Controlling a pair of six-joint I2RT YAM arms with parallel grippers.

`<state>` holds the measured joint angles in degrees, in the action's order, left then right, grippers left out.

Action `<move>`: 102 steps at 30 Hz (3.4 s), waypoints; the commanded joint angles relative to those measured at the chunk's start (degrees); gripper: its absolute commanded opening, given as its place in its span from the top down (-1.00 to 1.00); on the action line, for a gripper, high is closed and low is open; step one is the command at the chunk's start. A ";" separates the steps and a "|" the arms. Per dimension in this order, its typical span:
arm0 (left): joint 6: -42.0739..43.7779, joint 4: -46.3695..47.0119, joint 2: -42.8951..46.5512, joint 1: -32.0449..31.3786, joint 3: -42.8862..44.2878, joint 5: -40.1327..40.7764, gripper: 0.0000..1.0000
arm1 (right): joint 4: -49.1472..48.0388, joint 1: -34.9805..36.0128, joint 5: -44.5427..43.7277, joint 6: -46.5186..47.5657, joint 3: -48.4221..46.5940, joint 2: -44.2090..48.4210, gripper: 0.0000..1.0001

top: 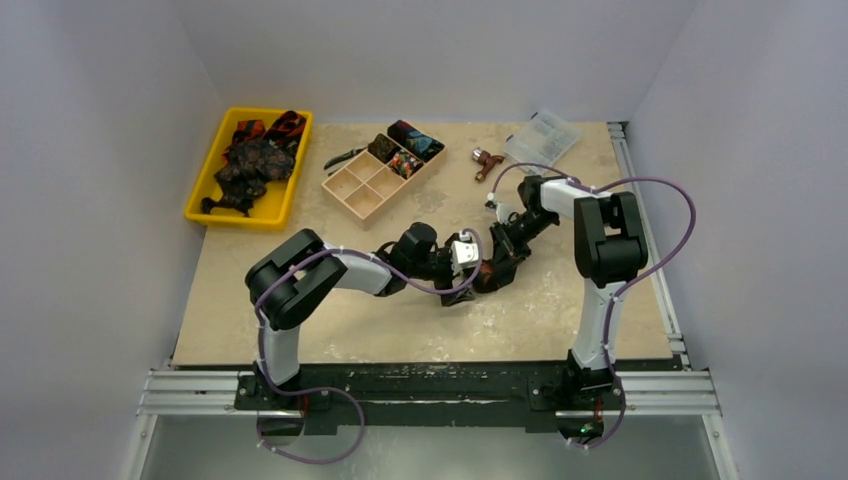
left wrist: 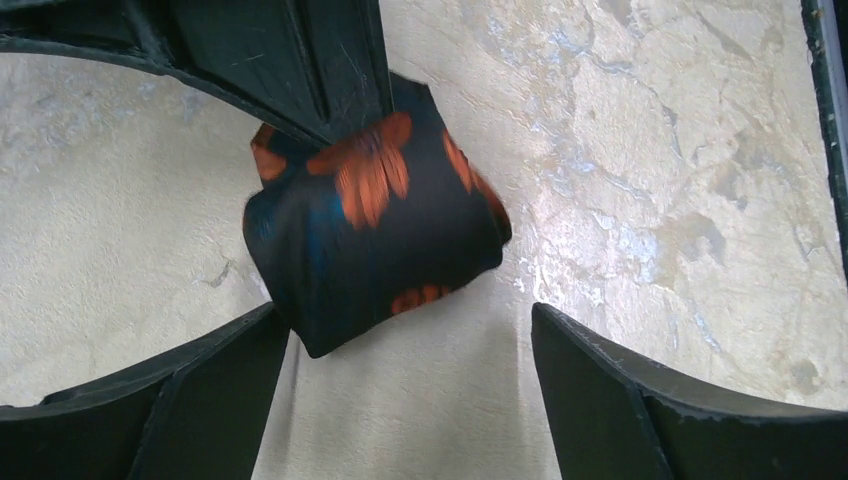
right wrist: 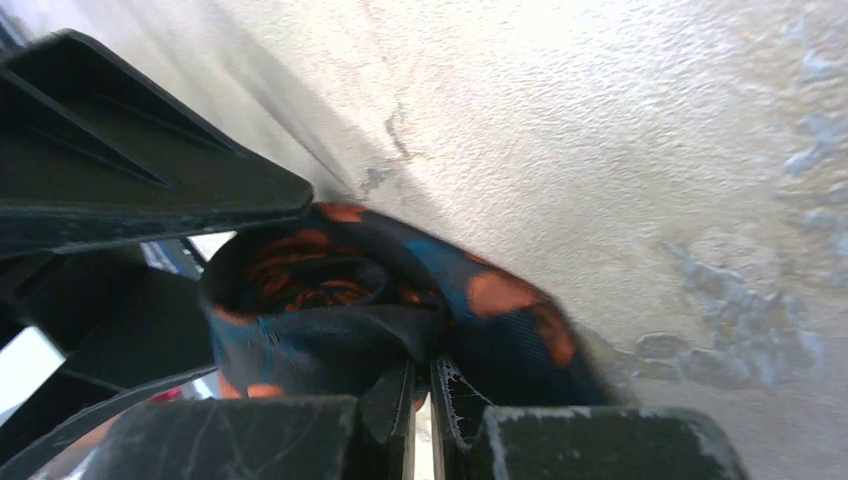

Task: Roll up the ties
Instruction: Roll the tie at the center of the board, then pick up the tie at the center of the board.

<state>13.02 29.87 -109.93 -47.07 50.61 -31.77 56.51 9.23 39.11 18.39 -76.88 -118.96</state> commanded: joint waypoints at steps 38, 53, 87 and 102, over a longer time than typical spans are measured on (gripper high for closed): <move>3.39 -28.95 -6.14 -3.48 13.24 18.08 0.84 | 0.70 -5.56 1.62 0.79 -5.59 4.68 0.40; 6.34 -36.98 -9.07 -3.56 18.20 15.55 0.95 | -8.04 -9.06 10.46 -6.63 1.57 -0.65 -0.97; 4.46 -33.26 -8.34 -1.66 17.62 11.36 0.27 | -7.45 -3.99 16.71 -1.93 4.14 3.62 1.00; 3.31 -17.31 -7.66 -1.43 14.28 5.10 -0.92 | -7.17 -2.86 17.04 -0.26 5.66 5.67 1.00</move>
<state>17.50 11.62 -114.80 -48.10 64.18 -27.24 49.32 4.95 58.00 15.70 -72.51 -115.74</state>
